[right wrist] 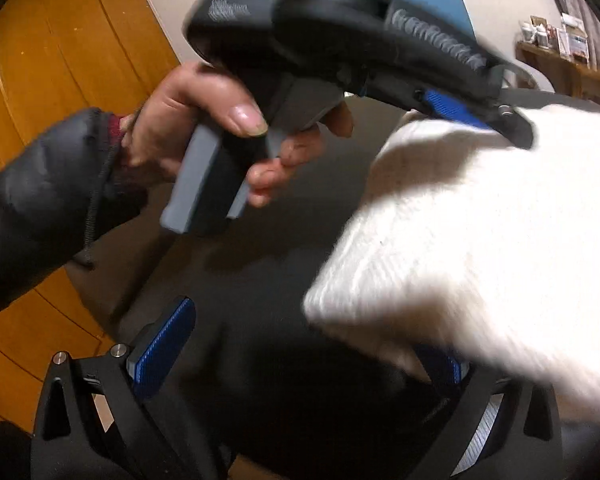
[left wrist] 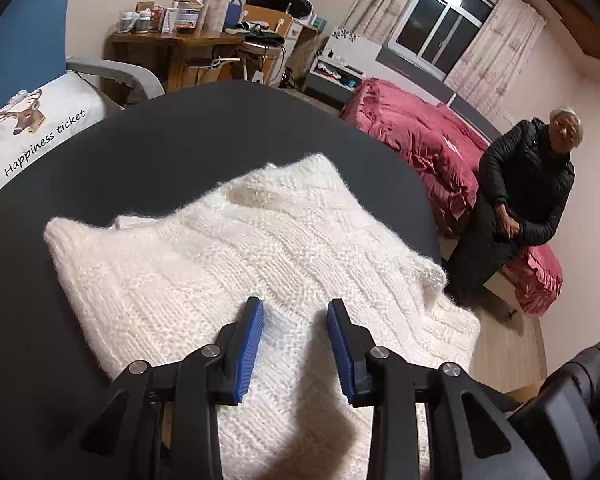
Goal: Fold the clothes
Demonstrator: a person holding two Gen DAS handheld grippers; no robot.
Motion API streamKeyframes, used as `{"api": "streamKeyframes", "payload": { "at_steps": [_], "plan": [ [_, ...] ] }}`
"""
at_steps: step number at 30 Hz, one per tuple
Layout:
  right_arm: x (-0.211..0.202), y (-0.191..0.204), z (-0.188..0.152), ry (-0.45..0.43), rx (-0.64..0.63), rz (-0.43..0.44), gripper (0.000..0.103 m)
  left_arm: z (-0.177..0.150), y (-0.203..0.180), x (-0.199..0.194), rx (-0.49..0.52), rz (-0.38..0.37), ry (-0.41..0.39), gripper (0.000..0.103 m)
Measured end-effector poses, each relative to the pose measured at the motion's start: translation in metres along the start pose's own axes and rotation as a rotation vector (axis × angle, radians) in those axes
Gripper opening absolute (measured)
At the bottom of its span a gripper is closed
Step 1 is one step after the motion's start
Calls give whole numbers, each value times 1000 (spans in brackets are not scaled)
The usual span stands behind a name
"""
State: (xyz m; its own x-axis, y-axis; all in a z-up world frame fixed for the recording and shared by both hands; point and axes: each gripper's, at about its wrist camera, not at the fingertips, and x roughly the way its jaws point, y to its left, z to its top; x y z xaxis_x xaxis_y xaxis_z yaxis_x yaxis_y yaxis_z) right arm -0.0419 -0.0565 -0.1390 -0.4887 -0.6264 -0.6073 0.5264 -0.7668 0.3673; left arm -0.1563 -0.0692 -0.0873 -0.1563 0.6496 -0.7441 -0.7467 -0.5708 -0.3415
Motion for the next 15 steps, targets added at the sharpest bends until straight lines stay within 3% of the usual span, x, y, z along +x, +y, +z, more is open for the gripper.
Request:
{"api": "streamKeyframes", "payload": {
  "at_steps": [3,5,10,15],
  "plan": [
    [15,6,6,31,-32,119,103,-3,-4,8,31,28,39,33],
    [24,5,1,49,-78,153,102,-5,-5,11,34,49,40,33],
    [29,2,1,131,-110,166,102,-5,-12,14,27,101,30,34],
    [32,15,-8,168,-223,78,102,-3,-11,-11,-13,116,-54,33]
  ]
}}
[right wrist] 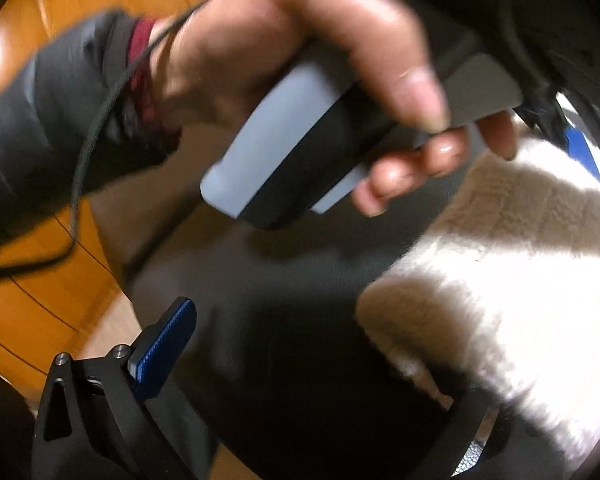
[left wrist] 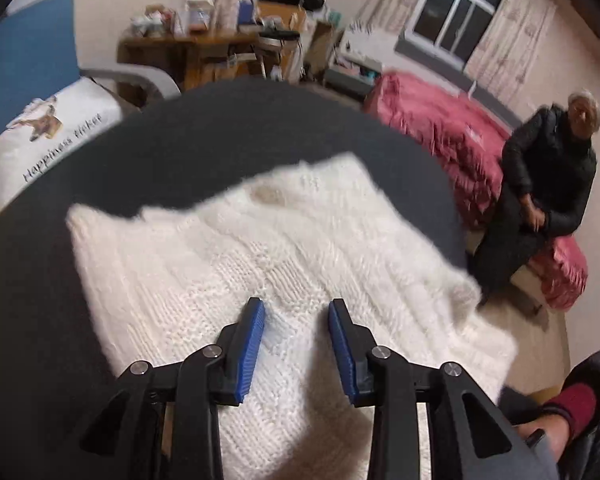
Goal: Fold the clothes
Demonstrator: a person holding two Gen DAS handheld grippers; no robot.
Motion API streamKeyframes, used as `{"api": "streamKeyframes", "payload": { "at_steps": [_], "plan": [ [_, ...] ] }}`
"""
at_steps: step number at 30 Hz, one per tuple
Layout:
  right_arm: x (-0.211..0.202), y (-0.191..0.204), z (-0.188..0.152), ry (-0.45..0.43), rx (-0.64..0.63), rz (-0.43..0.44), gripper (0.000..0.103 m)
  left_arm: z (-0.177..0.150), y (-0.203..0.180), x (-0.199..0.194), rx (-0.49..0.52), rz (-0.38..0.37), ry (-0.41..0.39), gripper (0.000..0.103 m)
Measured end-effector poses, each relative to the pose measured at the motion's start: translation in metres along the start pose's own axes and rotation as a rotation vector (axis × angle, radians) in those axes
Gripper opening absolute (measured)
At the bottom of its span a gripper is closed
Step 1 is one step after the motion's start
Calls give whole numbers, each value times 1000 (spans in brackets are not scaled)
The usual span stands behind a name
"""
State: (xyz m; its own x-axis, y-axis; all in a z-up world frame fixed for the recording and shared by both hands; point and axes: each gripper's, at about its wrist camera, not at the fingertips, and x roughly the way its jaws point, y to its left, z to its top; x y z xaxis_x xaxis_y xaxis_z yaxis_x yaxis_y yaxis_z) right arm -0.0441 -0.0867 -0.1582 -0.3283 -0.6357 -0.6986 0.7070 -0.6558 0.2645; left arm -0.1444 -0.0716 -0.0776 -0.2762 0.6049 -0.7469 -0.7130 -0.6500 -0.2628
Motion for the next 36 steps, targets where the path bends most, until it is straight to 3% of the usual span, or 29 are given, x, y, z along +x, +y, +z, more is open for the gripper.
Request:
{"api": "streamKeyframes", "payload": {
  "at_steps": [4,6,11,16,19,23,25,27,30,31,32,34,36],
  "plan": [
    [-26,-10,-5,-103,69,31,103,-2,2,-27,-15,-60,-66,33],
    [-36,-17,-8,-149,111,53,103,-4,-1,-20,11,-55,-25,33],
    [-18,-19,-24,-134,119,140,103,-12,-5,16,42,-39,83,34],
    [-10,-4,-35,-20,-78,93,102,-19,-8,15,35,-9,53,35],
    [-18,1,-39,12,-91,65,103,-23,-6,10,0,13,29,35],
    [-62,11,-56,29,-91,62,103,-32,-4,-1,-68,31,-15,35],
    [-99,14,-74,11,-73,75,103,-33,1,-12,-139,27,-51,35],
    [-124,2,-76,-35,-35,31,103,-33,-1,-26,-164,45,-126,35],
    [-120,-41,-39,-111,46,-42,103,-36,-11,-40,-160,56,-217,35],
    [-129,-25,-45,-126,74,-65,103,-37,-15,-43,-153,51,-237,35],
    [-139,-11,-62,-114,108,-75,103,-41,-19,-37,-142,66,-220,35],
    [-129,-46,-78,-55,186,-87,103,-52,-26,-14,-114,127,-132,35],
    [-121,-68,-97,-15,241,-119,103,-56,-36,-5,-73,179,-143,35]
  ]
}}
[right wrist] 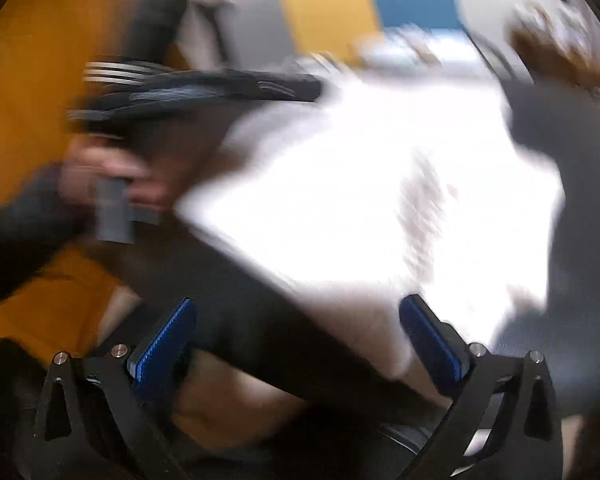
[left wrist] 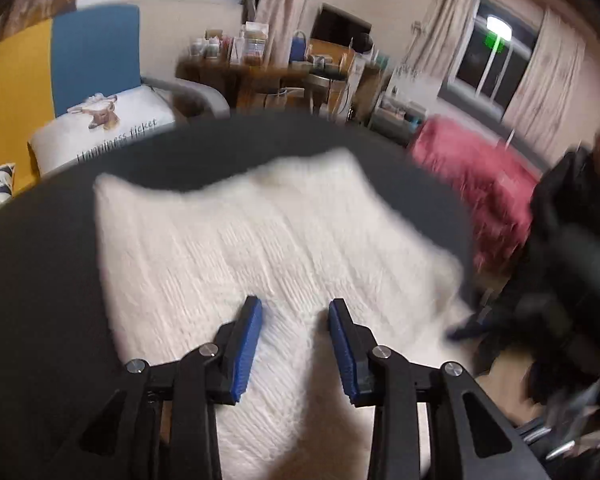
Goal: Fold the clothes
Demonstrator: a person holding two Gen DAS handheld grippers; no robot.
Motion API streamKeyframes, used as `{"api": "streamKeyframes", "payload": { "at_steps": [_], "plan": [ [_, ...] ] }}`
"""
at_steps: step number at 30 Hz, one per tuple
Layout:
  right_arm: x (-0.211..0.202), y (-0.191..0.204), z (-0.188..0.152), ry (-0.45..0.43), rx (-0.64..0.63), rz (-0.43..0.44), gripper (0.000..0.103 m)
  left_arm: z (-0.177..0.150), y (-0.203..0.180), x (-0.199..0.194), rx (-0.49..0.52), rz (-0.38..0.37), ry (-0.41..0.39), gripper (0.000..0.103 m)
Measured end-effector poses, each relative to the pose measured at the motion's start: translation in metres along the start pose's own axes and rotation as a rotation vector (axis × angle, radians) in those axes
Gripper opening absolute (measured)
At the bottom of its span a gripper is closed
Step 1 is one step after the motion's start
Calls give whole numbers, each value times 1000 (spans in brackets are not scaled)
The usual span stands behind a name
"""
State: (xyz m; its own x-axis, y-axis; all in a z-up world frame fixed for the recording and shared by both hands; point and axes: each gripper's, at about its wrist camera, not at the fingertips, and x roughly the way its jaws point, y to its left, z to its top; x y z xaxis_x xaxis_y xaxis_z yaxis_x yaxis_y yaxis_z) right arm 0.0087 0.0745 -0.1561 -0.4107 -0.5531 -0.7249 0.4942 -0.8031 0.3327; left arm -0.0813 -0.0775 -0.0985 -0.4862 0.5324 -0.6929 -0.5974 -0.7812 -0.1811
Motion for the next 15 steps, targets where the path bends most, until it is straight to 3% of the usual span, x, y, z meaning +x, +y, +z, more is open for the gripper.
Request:
{"api": "streamKeyframes", "payload": {
  "at_steps": [3,7,11,15],
  "plan": [
    [-17,-13,1,-56,31,78,103,8,-11,-10,0,5,-31,36],
    [-54,-32,-5,-106,17,149,103,25,-27,-34,-3,-143,-102,36],
    [-55,-54,-18,-91,33,163,103,30,-59,-22,88,-206,-54,36],
    [-23,-64,-11,-65,68,194,103,24,-77,8,105,-189,27,36]
  ]
}}
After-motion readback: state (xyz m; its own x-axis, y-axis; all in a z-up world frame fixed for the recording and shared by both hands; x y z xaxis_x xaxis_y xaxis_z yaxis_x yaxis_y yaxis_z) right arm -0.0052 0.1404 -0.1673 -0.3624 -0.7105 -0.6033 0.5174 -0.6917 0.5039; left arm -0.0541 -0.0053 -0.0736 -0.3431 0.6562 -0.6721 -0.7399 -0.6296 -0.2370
